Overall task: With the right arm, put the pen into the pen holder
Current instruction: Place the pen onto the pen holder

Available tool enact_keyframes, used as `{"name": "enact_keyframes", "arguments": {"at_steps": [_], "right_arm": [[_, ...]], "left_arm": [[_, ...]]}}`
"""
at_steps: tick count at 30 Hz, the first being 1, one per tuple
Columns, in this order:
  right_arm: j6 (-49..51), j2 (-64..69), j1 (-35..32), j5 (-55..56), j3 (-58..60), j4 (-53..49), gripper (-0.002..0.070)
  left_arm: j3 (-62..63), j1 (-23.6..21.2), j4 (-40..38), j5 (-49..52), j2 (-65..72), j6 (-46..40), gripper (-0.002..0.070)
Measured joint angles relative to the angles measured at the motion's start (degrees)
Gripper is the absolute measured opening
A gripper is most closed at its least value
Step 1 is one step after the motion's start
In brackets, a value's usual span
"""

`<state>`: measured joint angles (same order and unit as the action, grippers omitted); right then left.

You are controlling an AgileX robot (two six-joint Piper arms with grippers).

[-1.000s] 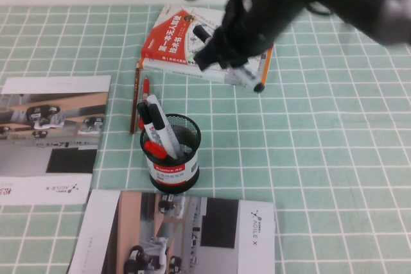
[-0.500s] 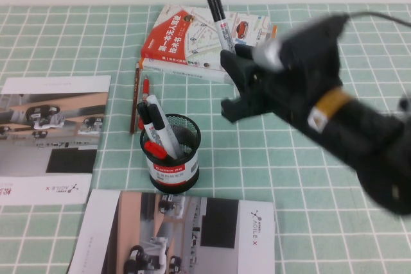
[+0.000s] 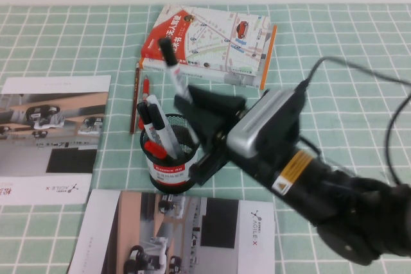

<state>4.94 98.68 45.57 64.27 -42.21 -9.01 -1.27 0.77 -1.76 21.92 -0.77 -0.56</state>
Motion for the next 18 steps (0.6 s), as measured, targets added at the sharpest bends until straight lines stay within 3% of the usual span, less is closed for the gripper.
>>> {"name": "enact_keyframes", "arguments": {"at_steps": [18], "right_arm": [[2.81,11.29,0.13,0.77,-9.84,-3.28,0.0110]], "left_arm": [[0.00,0.00,0.00,0.00,0.00,0.00,-0.0004]]}}
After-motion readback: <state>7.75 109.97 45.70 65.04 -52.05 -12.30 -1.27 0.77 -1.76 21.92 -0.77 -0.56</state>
